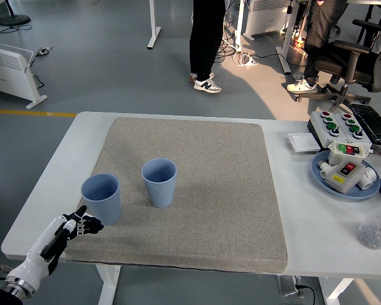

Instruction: Push cup pick cup insert cup

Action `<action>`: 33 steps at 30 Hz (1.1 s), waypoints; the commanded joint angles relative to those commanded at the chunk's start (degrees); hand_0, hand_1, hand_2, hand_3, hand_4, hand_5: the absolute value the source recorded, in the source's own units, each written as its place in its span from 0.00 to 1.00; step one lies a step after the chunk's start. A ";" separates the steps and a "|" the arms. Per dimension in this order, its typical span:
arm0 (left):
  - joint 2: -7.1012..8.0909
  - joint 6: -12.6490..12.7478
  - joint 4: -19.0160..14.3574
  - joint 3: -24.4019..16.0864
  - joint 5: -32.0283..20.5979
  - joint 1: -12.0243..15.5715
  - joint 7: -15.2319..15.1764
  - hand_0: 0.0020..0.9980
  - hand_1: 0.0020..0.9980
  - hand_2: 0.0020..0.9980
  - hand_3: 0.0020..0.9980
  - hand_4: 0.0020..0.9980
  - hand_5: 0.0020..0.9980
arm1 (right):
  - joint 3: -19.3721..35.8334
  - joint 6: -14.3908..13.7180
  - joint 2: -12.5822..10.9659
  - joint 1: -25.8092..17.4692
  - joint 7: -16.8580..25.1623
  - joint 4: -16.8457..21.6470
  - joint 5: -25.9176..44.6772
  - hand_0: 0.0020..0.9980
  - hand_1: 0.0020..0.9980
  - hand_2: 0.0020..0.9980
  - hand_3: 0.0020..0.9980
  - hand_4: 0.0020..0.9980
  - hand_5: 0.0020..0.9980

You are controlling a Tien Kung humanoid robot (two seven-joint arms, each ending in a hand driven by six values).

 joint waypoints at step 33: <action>1.49 1.08 7.72 5.91 -2.43 -7.47 -0.80 0.72 0.62 0.53 0.51 0.68 1.00 | 0.59 -0.03 0.19 -0.66 -0.03 0.00 -2.99 0.53 0.55 0.52 0.66 0.34 1.00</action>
